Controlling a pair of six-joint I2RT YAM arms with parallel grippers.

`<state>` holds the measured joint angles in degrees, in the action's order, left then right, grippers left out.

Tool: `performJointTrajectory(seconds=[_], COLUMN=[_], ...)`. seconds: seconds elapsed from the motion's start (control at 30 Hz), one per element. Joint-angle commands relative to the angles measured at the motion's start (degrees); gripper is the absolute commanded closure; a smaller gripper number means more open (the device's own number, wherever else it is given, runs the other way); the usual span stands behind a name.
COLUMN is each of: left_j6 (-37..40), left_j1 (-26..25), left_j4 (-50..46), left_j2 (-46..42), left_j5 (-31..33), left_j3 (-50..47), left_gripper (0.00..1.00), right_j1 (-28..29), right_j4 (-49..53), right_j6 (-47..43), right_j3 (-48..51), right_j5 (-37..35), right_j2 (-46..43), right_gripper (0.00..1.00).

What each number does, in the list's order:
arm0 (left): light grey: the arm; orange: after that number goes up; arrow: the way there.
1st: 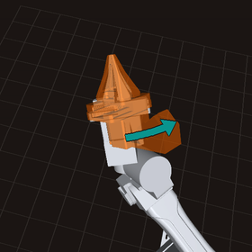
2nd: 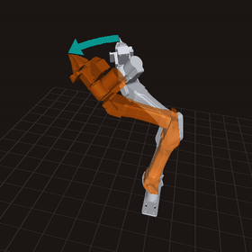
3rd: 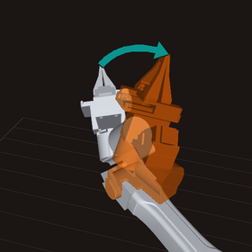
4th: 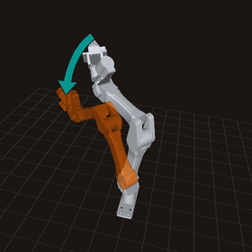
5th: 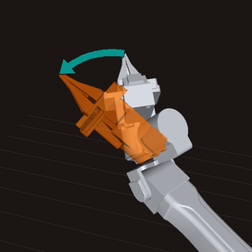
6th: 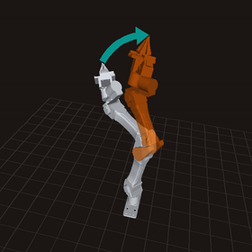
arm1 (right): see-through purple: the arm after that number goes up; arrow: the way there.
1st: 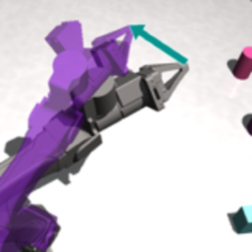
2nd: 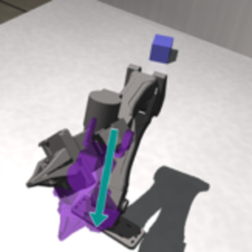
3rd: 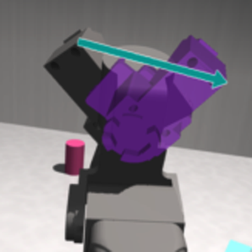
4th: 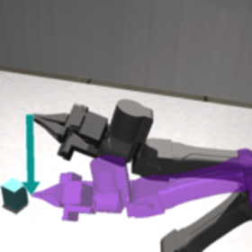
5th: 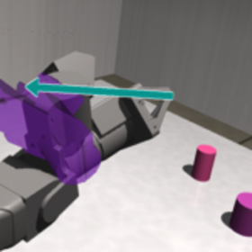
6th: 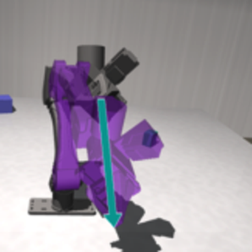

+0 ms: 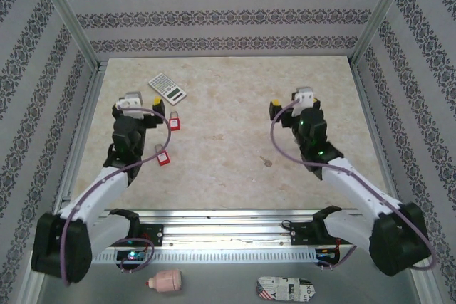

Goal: Unlock with the key

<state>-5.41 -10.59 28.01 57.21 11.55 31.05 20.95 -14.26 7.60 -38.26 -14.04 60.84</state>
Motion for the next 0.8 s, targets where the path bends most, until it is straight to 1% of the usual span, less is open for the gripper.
performJointTrajectory(seconds=[0.0,0.03,0.1,0.13,0.2,0.23,0.3,0.33,0.43,0.5,0.57,0.63,0.77], left_j6=[-10.37,-11.42,-14.02,-15.19,-16.50,-16.26,-16.55,-16.53,-17.24,-18.12,-18.74,-18.89,-18.17], left_j1=[-3.68,-5.84,-9.88,-11.81,-15.75,-17.92,-21.16,-22.39,-24.53,-24.90,-25.18,-25.44,-25.50], left_j4=[-19.58,-21.51,-24.12,-25.30,-26.78,-27.65,-27.44,-26.69,-24.44,-22.40,-21.19,-21.69,-23.15], left_j2=[-3.42,-3.23,-1.95,-0.98,0.80,1.44,2.10,2.20,1.59,1.06,0.55,0.06,-1.11], left_j5=[-7.11,-10.03,-13.53,-15.48,-16.70,-16.57,-15.26,-15.33,-14.59,-15.66,-16.37,-16.04,-15.36], left_j3=[7.13,8.50,10.20,10.90,11.76,12.21,11.93,11.36,9.22,7.54,6.17,5.59,4.96], left_gripper=[0.00,0.00,0.00,0.00,0.00,0.00,0.00,0.00,0.00,0.00,0.00,0.00,0.00], right_j1=[1.15,1.50,1.99,2.44,3.99,4.67,5.18,5.85,7.79,8.23,8.55,8.58,8.56], right_j4=[31.05,35.05,41.22,43.29,45.01,44.87,44.88,45.73,45.75,44.83,45.60,45.77,44.04], right_j6=[14.24,15.90,19.19,20.17,22.16,23.42,24.78,25.47,25.89,25.38,24.23,23.12,22.34], right_j3=[-6.66,-7.85,-8.99,-9.02,-8.25,-7.53,-7.39,-7.95,-8.68,-8.63,-9.15,-8.99,-7.43], right_j5=[5.52,7.81,10.94,13.09,13.95,14.23,17.37,17.21,16.72,16.23,14.88,14.52,15.01], right_j2=[-0.74,0.04,2.30,3.48,5.17,6.18,9.49,11.38,15.08,17.22,19.82,21.92,23.71], right_gripper=[0.05,0.08,0.18,0.22,0.24,0.27,0.35,0.37,0.41,0.47,0.51,0.54,0.58])
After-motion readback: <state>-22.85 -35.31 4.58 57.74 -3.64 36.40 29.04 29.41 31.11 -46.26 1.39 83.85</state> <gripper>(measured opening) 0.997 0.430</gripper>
